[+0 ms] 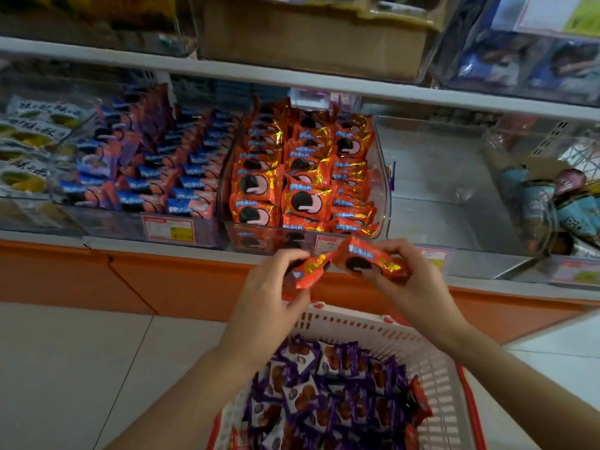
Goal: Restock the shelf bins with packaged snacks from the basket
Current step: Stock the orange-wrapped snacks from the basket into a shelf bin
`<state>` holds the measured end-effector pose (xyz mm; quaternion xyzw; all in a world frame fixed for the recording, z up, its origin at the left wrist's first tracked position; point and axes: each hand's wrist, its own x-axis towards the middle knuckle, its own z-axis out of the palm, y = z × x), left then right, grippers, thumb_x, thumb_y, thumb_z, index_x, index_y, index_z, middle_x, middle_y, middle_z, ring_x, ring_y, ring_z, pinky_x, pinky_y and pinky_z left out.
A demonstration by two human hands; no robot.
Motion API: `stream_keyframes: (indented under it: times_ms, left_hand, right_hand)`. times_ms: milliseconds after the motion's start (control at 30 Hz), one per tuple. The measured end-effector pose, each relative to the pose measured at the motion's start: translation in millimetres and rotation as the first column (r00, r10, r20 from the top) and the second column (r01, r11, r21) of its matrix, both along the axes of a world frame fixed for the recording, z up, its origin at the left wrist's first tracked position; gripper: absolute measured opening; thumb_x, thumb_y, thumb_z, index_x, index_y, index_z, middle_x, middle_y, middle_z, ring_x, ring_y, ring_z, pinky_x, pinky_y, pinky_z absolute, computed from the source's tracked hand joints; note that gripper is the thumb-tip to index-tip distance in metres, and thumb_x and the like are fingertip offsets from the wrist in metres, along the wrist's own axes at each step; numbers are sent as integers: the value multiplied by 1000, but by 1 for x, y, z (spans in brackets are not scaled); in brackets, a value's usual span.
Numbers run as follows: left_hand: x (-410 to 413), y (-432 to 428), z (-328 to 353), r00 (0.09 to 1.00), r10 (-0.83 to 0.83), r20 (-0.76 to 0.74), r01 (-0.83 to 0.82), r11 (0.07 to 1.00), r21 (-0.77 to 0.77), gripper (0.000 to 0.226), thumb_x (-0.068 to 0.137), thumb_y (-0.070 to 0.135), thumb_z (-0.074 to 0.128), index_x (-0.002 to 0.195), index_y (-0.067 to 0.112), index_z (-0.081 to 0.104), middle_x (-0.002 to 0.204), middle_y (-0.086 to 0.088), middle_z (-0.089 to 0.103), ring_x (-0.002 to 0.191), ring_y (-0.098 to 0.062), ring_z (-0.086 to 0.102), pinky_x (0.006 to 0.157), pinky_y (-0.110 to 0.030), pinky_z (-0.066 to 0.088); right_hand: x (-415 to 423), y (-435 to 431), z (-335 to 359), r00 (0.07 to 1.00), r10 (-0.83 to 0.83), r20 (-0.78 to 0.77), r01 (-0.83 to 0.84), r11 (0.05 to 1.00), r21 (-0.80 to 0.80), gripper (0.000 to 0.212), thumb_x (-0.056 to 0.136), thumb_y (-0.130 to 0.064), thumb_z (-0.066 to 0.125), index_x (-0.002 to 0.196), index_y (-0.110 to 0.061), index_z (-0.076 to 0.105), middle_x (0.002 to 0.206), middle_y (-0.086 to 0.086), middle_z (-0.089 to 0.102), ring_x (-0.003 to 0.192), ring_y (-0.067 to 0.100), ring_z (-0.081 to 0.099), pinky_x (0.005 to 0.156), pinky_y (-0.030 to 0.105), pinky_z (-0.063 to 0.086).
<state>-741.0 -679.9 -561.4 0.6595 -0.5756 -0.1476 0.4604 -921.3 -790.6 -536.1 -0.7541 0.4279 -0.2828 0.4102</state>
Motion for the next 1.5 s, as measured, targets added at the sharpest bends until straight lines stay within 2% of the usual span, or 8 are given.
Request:
stream_keyframes:
  times_ms: [100,233,767,967,1133,1300,1367,1500]
  left_hand:
    - [20,-17,14,966,75,247,-26,980,-197,43,82,15,63,121,24,47,120,4,54,116,-14,49,102,-33,38]
    - [38,-35,22,899,183,397,-58,950,-308,52,77,1,74,119,17,48,118,-5,57,115,-20,49,101,-30,31]
    - [58,-51,19,854,255,452,-65,916,-395,30,79,10,43,108,15,47,108,-10,62,107,-19,48,95,-34,32]
    - [60,-51,19,850,253,461,-62,919,-389,31,78,5,44,107,15,48,106,-9,61,106,-20,49,94,-32,32]
    - [58,-45,21,873,199,445,-22,928,-372,30,81,3,42,108,16,49,109,-2,54,107,-20,48,92,-31,36]
    - [45,-46,27,904,183,386,-9,911,-412,26,85,5,43,108,16,48,113,2,48,109,-19,48,92,-32,38]
    - [40,-48,31,877,199,438,18,896,-443,24,85,2,45,105,15,49,109,-4,56,109,-20,50,94,-33,36]
    - [33,-53,40,836,194,513,74,887,-455,11,99,15,39,102,17,49,103,-7,63,110,-21,51,97,-34,32]
  right_hand:
    - [27,-31,28,998,-57,-19,50,964,-263,29,85,-13,69,103,-25,50,102,-12,59,91,7,60,73,9,48]
    - [64,-80,47,985,-116,-132,40,880,-472,32,93,-16,59,122,-9,47,121,8,55,107,23,56,88,36,48]
    - [125,-182,35,592,-490,-640,-142,718,-681,45,95,-13,50,139,-8,37,140,23,41,132,38,33,105,46,29]
    - [131,-162,38,649,-490,-581,-163,657,-736,46,91,-10,54,133,1,39,136,26,41,126,40,38,101,46,32]
    - [110,-99,41,974,-89,-207,-41,834,-551,17,95,-16,51,111,-11,54,112,6,56,106,26,54,85,36,45]
    - [89,-32,57,994,101,-49,-101,995,-12,25,99,-34,42,109,-18,58,96,-1,63,92,13,60,85,29,48]
    - [85,-23,64,987,156,29,-156,926,343,38,97,-43,41,110,-14,61,94,7,71,89,18,67,85,32,53]
    - [75,-22,73,969,191,159,-244,854,459,41,86,-39,54,113,-10,63,97,12,72,91,22,70,88,35,55]
